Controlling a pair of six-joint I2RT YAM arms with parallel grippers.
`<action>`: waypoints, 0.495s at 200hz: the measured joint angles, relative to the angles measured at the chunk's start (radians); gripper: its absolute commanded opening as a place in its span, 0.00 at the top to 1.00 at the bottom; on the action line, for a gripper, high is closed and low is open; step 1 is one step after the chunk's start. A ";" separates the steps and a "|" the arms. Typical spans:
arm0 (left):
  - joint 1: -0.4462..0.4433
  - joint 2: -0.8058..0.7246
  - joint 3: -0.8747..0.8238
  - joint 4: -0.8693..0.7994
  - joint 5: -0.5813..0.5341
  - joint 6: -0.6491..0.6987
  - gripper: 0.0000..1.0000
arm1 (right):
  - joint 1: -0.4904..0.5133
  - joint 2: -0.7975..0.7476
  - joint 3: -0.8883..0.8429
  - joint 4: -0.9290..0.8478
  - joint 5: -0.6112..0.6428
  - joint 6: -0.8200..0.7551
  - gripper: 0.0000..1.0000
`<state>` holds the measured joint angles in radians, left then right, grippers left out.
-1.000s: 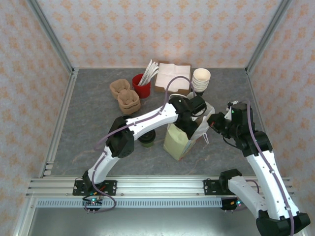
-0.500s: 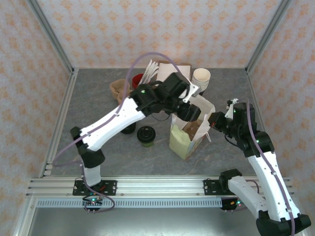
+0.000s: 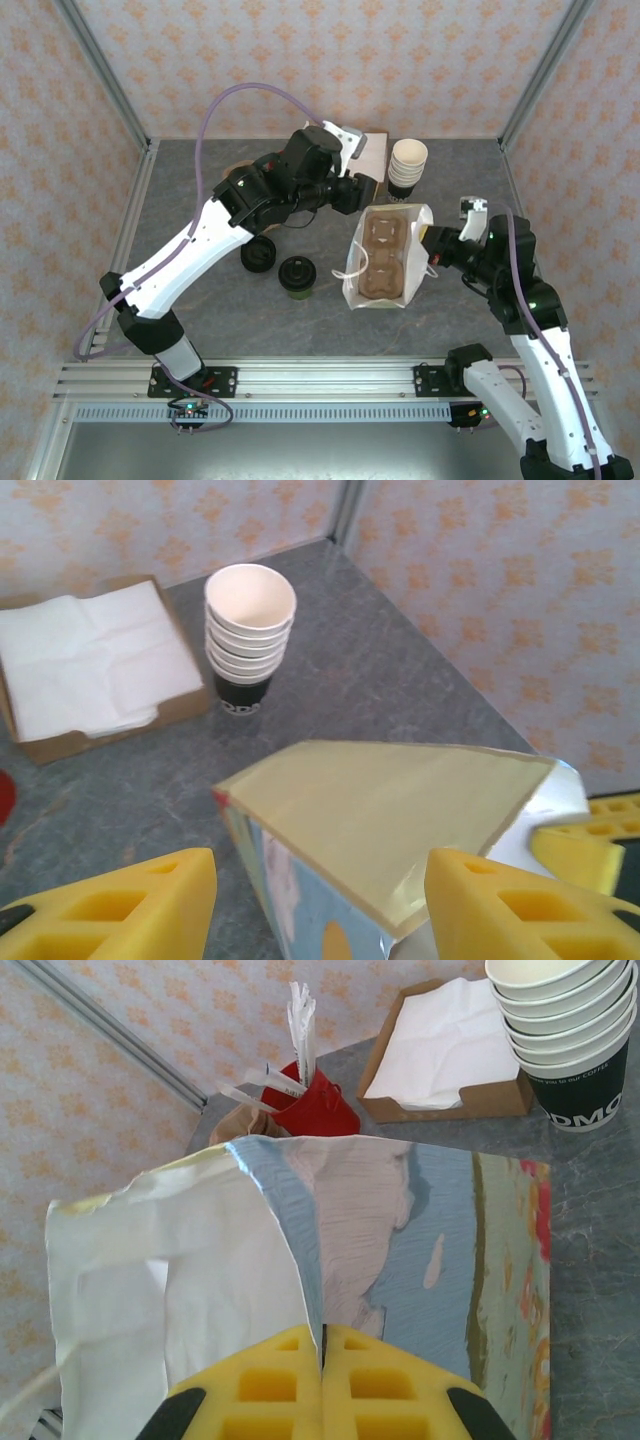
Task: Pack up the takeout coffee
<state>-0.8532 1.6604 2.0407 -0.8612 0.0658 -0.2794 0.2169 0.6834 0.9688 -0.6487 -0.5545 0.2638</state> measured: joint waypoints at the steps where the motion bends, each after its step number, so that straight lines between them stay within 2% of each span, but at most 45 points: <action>1: 0.001 0.000 -0.001 0.000 0.000 0.000 0.42 | 0.000 0.000 0.000 0.000 0.000 0.000 1.00; 50: 0.033 0.001 -0.009 -0.013 -0.026 -0.024 0.40 | 0.000 0.033 0.000 -0.001 0.000 0.040 1.00; 99: 0.048 0.010 -0.019 -0.084 -0.110 -0.083 0.38 | 0.000 0.048 0.000 -0.015 0.014 0.155 1.00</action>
<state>-0.8047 1.6703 2.0220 -0.9447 -0.0441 -0.3622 0.2169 0.7311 0.9688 -0.6640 -0.5400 0.4187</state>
